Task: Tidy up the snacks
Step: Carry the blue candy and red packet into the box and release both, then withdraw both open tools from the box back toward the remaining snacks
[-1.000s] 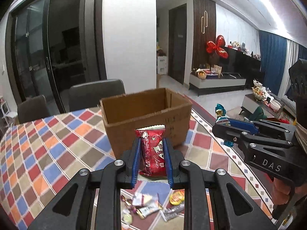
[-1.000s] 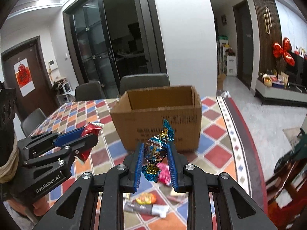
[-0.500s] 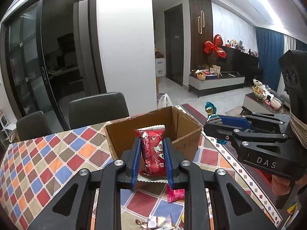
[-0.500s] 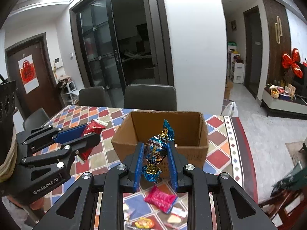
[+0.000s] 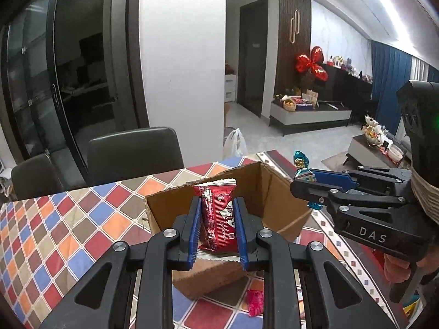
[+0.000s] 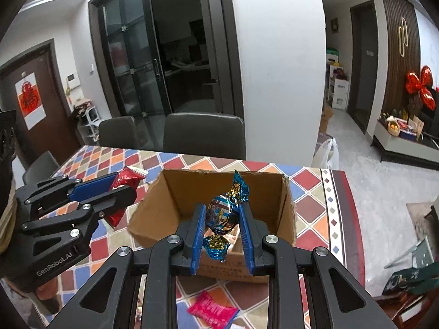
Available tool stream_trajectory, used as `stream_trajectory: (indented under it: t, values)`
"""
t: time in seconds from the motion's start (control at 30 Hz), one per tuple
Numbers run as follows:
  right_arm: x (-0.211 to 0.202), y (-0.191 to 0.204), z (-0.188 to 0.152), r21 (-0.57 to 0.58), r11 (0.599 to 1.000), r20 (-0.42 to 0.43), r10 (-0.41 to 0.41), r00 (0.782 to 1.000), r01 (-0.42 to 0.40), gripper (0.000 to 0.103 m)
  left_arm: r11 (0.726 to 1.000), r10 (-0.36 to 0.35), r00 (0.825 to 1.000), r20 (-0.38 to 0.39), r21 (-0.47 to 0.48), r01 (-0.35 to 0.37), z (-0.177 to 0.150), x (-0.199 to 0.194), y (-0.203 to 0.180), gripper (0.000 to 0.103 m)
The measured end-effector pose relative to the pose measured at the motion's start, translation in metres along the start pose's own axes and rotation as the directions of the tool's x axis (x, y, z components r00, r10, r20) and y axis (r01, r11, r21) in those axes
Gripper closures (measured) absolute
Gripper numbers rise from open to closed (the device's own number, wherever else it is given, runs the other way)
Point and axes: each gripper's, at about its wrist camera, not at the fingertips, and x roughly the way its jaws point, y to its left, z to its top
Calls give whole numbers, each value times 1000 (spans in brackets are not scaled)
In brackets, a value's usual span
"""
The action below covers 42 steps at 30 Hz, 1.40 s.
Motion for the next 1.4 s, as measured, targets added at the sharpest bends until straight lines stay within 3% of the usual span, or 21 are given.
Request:
stream_trajectory:
  t: [0.13,0.23,0.33,0.63,1.03,1.4]
  values:
    - [15,-8,3,36,999,-25,-1,1000,1,77,1000,21,1000,-21,-9,-21,2,14,1,77]
    - [24,-14,4,64,998,-35,-12,999,14,76,999,52,998,-21,-9,-52,5,18,2,62]
    - [25,-15,8,73,997,-35,-34,999,37,52,997,68,998,-1,-22,-68,4,10,4,59]
    - [-10,-1,-7,48,997,27,-58,998,56,52,992,128,989,68,4,-129,-12,-33,-6,48]
    - [-53,30,-48,26,1000,80,-7,997,5,52,987,149,977,153,31,-156,-54,-96,-20,46]
    - [-72,56,-87,-14,1000,78,13,997,-12,51,984,176,977,118,-6,-176,-100,-124,-18,46]
